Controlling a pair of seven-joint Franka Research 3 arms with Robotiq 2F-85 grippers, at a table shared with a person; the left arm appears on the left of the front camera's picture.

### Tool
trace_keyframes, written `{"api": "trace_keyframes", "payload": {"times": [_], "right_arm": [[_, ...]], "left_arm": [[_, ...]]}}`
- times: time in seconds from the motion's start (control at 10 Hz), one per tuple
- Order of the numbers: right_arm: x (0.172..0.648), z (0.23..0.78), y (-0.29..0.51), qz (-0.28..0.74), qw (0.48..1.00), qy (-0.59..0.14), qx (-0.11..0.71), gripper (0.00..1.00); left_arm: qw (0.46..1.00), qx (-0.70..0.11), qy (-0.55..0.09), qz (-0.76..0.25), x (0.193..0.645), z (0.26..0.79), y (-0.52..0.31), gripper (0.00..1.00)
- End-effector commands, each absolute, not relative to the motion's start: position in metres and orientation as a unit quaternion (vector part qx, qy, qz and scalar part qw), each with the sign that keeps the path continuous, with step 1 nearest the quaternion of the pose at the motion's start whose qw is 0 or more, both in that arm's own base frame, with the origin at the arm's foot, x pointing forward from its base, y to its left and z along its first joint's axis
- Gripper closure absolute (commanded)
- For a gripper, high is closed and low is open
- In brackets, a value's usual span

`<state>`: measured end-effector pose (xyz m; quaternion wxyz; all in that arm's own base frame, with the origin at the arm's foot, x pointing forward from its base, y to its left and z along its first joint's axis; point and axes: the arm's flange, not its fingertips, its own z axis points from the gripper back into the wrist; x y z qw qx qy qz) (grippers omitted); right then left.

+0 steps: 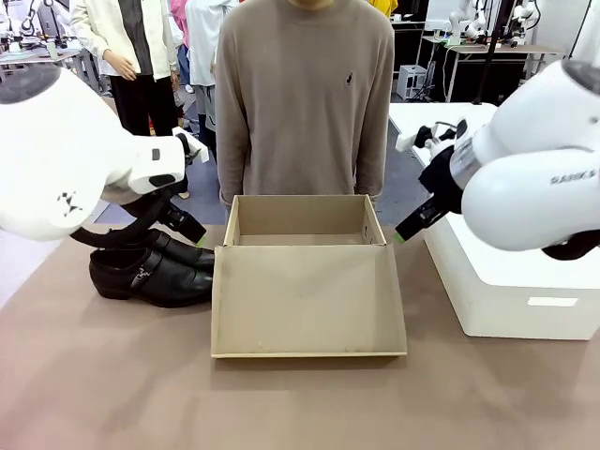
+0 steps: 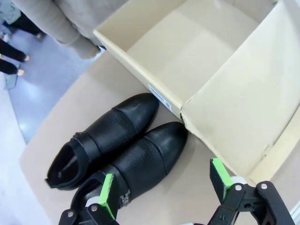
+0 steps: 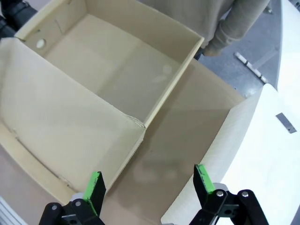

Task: Pack the shoes into the box.
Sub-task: Place one shoe of the Shoes into the Shoes Box.

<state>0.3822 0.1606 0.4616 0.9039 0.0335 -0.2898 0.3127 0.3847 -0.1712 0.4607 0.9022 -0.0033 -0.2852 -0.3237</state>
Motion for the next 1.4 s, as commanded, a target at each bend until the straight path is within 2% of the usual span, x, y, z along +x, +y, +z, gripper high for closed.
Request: {"api": "trace_keyframes", "payload": {"times": [0.0, 0.4, 0.7, 1.1, 1.3], "right_arm": [[0.378, 0.486, 0.151, 0.341, 0.894, -0.285, 0.052, 0.00], [0.364, 0.503, 0.144, 0.370, 0.875, -0.303, 0.077, 0.00], [0.347, 0.523, 0.122, 0.426, 0.830, -0.335, 0.130, 0.00], [0.335, 0.541, 0.093, 0.485, 0.764, -0.366, 0.216, 0.00], [0.334, 0.543, 0.081, 0.499, 0.745, -0.378, 0.229, 0.00]], "left_arm": [[0.894, 0.024, -0.285, -0.346, 0.378, 0.484, -0.167, 0.00], [0.882, 0.015, -0.304, -0.361, 0.372, 0.500, -0.156, 0.00], [0.820, -0.013, -0.353, -0.451, 0.366, 0.522, -0.131, 0.00], [0.740, -0.134, -0.354, -0.556, 0.359, 0.538, -0.111, 0.00], [0.736, -0.163, -0.348, -0.557, 0.359, 0.546, -0.103, 0.00]]}}
